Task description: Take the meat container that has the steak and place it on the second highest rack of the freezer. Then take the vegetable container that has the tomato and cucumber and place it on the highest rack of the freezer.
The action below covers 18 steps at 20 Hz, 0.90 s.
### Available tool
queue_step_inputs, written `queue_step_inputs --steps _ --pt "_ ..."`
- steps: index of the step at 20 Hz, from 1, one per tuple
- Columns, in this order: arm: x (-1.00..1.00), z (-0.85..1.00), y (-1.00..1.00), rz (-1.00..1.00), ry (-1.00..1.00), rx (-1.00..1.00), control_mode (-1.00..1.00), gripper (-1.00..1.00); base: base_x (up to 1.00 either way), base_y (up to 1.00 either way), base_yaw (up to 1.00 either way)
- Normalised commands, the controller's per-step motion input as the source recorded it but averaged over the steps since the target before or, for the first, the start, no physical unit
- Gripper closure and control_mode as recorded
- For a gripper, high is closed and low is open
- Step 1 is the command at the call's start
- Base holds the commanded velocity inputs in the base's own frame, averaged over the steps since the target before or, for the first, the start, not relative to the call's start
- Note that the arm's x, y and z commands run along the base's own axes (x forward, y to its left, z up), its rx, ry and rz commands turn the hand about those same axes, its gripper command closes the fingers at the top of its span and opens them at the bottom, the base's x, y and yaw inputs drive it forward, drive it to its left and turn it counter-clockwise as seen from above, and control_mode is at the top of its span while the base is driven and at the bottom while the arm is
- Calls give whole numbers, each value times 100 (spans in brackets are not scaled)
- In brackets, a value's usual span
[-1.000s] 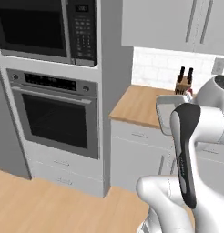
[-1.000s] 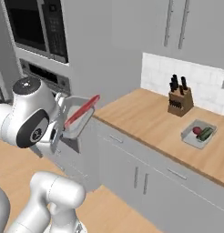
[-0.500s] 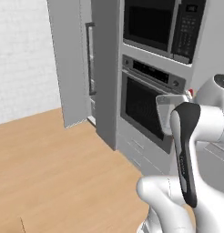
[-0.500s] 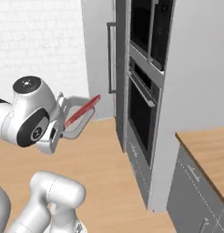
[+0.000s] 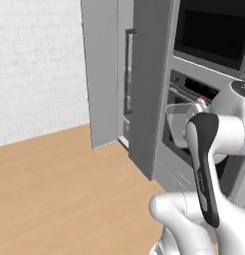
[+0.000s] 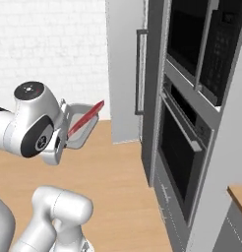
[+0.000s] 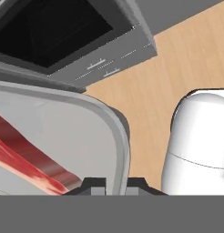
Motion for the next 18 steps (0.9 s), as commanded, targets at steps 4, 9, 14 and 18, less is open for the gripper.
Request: queue_step_inputs --steps 4,9,14,18 --pt "0 0 0 0 0 0 100 100 100 57 0" --pt "0 0 0 0 0 0 100 100 100 34 -2" --pt "0 0 0 0 0 0 100 100 100 27 -21" --pt "0 0 0 0 0 0 100 100 95 29 -34"
